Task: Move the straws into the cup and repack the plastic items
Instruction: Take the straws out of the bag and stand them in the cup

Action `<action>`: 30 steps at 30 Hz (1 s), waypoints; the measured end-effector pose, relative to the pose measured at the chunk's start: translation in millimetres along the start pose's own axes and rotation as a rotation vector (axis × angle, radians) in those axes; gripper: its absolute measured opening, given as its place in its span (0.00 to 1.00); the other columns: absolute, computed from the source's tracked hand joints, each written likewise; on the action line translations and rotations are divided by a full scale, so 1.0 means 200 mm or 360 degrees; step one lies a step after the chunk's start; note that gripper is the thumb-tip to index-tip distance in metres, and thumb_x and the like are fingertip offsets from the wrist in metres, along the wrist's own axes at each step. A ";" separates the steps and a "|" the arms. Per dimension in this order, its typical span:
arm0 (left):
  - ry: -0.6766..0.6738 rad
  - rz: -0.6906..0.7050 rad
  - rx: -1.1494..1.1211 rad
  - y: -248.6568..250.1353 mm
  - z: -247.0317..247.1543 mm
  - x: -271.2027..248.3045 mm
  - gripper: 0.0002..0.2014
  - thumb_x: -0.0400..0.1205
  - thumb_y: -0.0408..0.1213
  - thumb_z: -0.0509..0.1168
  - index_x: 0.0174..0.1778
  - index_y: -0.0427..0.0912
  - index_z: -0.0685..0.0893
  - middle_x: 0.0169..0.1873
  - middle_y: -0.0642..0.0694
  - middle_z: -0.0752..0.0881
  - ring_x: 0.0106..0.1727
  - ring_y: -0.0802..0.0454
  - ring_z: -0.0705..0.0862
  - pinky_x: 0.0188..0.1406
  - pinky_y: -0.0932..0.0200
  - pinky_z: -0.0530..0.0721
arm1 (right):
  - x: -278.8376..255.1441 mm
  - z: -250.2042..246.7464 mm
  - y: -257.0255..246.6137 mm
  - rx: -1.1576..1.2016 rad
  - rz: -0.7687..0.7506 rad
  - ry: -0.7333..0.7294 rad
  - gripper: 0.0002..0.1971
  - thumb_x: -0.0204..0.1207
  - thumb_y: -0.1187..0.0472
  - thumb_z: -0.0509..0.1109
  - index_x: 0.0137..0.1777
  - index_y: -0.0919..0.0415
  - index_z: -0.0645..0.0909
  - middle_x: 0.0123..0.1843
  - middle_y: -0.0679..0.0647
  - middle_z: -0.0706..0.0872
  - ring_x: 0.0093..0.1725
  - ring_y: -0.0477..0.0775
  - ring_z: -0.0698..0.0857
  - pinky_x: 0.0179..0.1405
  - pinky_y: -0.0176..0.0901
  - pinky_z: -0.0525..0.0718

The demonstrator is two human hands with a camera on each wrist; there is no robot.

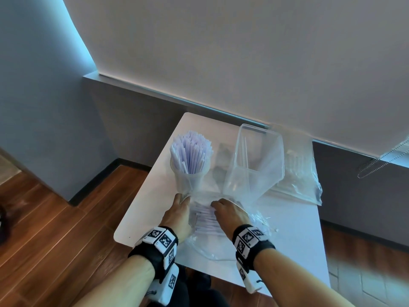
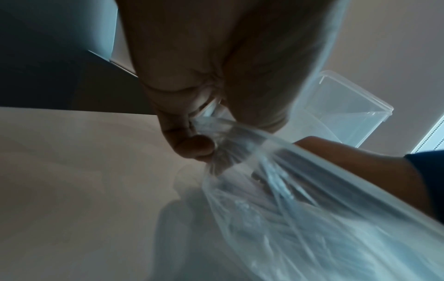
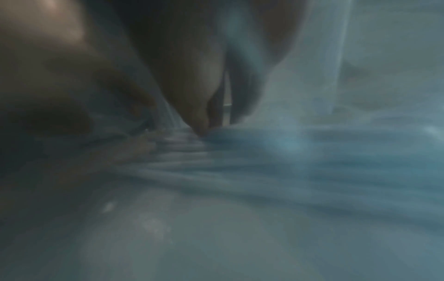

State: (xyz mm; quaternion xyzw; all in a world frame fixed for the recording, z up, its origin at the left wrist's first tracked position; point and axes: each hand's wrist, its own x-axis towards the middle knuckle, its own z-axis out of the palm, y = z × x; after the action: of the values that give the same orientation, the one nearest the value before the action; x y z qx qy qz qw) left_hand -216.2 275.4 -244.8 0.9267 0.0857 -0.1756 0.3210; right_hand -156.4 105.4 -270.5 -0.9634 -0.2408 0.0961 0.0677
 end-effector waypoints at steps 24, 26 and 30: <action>0.0034 0.0023 0.0054 -0.06 0.04 0.00 0.40 0.78 0.24 0.66 0.83 0.50 0.56 0.78 0.48 0.58 0.66 0.39 0.81 0.69 0.49 0.78 | -0.22 0.07 -0.01 -0.0196 -0.0197 -0.0104 0.17 0.50 0.66 0.81 0.39 0.51 0.85 0.35 0.47 0.85 0.34 0.54 0.85 0.33 0.45 0.84; 0.0033 0.0023 0.0047 -0.07 0.04 0.00 0.40 0.77 0.24 0.65 0.83 0.50 0.56 0.78 0.48 0.58 0.65 0.39 0.81 0.69 0.50 0.79 | -0.21 0.10 -0.01 -0.0234 -0.0231 -0.0077 0.17 0.46 0.66 0.81 0.35 0.49 0.85 0.31 0.45 0.84 0.30 0.52 0.84 0.29 0.43 0.82; 0.0040 0.0029 0.0053 -0.07 0.04 0.01 0.41 0.77 0.23 0.65 0.83 0.49 0.56 0.78 0.48 0.57 0.64 0.40 0.82 0.68 0.51 0.79 | -0.21 0.10 -0.01 -0.0232 -0.0166 -0.0095 0.17 0.50 0.67 0.78 0.40 0.51 0.85 0.32 0.47 0.85 0.31 0.54 0.85 0.31 0.44 0.82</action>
State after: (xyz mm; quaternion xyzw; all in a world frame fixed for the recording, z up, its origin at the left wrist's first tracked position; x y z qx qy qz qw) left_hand -220.8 282.1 -258.5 0.9348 0.0783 -0.1624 0.3059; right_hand -197.3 88.9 -284.1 -0.9486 -0.2990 0.1035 -0.0049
